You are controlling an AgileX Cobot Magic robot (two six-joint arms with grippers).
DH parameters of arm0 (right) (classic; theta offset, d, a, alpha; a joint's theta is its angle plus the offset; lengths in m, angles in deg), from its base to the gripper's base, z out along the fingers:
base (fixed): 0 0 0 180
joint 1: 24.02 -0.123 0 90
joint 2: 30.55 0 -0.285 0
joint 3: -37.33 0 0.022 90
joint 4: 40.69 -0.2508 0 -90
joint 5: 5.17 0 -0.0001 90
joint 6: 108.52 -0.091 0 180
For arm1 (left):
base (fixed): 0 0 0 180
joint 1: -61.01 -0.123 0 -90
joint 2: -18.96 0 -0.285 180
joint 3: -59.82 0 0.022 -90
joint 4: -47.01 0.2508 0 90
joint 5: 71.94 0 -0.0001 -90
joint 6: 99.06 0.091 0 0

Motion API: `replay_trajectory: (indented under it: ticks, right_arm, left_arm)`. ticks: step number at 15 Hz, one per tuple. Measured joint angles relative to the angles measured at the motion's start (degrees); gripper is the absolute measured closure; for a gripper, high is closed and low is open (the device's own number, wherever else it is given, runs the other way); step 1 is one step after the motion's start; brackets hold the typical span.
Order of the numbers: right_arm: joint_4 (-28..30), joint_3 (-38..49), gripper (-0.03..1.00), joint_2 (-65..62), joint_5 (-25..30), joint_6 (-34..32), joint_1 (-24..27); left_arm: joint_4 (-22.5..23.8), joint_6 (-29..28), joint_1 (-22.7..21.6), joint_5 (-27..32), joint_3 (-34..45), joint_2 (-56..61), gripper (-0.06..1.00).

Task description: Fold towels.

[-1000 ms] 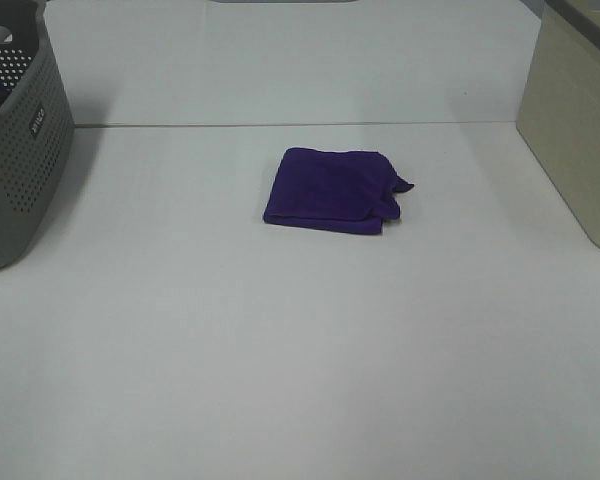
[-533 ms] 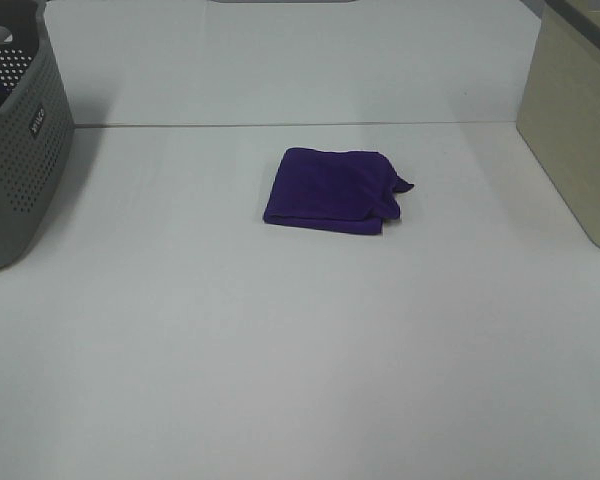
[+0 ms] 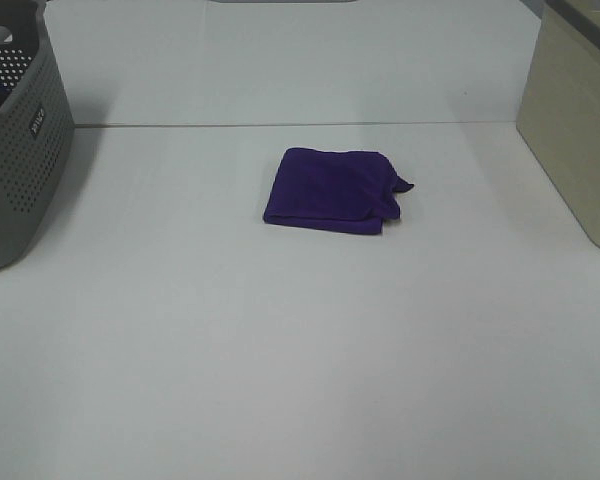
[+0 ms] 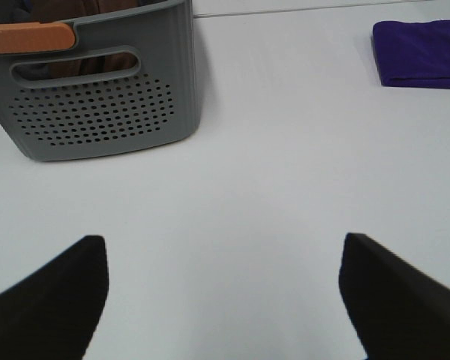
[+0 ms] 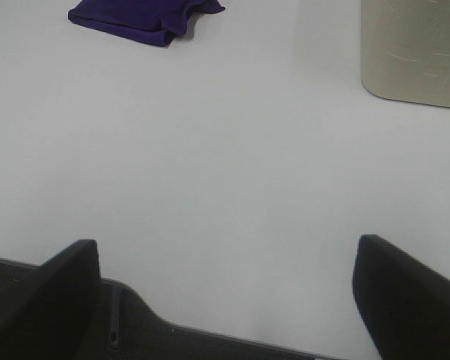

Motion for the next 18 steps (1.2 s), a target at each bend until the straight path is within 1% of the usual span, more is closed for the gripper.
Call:
replay_trajectory:
  ticks: [18]
  right_arm:
    - [0.0,0.0,0.08,0.0,0.0,0.0,0.0]
  left_arm:
    - [0.0,0.0,0.0,0.0,0.0,0.0,0.17]
